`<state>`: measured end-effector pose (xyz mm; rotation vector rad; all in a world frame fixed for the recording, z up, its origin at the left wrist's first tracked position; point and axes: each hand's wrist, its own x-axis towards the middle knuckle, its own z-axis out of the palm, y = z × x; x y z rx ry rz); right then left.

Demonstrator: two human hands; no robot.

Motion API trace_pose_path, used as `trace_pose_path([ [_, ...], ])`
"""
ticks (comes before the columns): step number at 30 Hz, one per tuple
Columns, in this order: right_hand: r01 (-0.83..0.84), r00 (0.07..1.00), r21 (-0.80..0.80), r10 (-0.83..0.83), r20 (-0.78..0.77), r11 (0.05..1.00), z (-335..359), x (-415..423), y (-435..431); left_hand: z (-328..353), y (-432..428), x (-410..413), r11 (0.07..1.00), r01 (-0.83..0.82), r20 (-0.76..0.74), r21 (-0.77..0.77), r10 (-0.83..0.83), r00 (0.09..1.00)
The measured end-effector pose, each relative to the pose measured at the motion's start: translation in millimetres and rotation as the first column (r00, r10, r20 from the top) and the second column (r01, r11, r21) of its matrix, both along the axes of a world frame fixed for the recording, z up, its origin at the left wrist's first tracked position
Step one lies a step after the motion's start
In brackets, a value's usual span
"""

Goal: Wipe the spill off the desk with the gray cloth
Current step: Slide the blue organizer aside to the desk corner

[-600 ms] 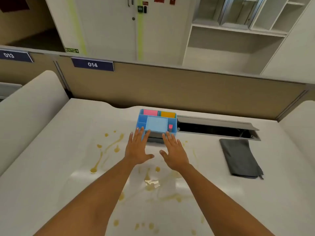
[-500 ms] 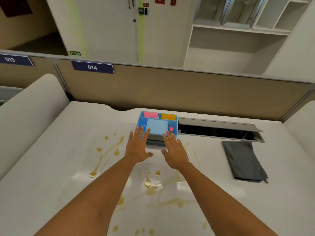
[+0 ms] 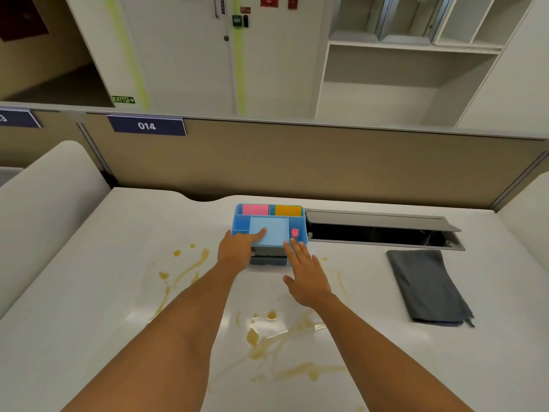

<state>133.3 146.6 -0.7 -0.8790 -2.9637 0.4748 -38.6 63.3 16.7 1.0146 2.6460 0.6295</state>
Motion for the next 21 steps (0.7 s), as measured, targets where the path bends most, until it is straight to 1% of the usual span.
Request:
trace_pose_path([
  [1, -0.009, 1.0, 0.032, 0.009, 0.02, 0.999, 0, 2, 1, -2, -2, 2, 1.0, 0.02, -0.06, -0.004, -0.02, 0.998],
  [3, -0.036, 0.997, 0.142, 0.026, 0.072, 0.989, 0, 5, 3, -8, -9, 7, 0.997, 0.076, -0.099, -0.001, -0.076, 0.992],
  [4, -0.041, 0.996, 0.187, 0.026, 0.084, 0.982, 0, 6, 2, -11, -12, 10, 0.996, 0.085, -0.085, 0.031, -0.082, 0.993],
  [5, -0.045, 0.996, 0.213, 0.026, 0.089, 0.976, 1, 7, 1, -13, -16, 11, 0.995, 0.101, -0.093, 0.029, -0.098, 0.991],
  [7, -0.054, 0.995, 0.236, 0.033, 0.092, 0.97, 4, 9, -3, -13, -20, 17, 0.988, 0.145, -0.11, 0.044, -0.139, 0.984],
  [10, -0.065, 0.995, 0.271, 0.041, 0.092, 0.96, 11, 12, -13, -6, -28, 21, 0.987, 0.082, -0.054, 0.141, -0.075, 0.996],
  [15, -0.092, 0.994, 0.29, 0.072, 0.08, 0.953, 20, 13, -37, 18, -58, 5, 0.976, -0.018, -0.096, 0.216, 0.04, 0.995],
  [18, -0.12, 0.991, 0.307, 0.096, 0.092, 0.944, 22, 14, -54, 35, -89, -10, 0.945, -0.11, -0.067, 0.309, 0.137, 0.988],
  [21, -0.145, 0.987, 0.295, 0.118, 0.105, 0.944, 19, 14, -72, 45, -132, -26, 0.928, -0.155, -0.102, 0.338, 0.2, 0.975],
])
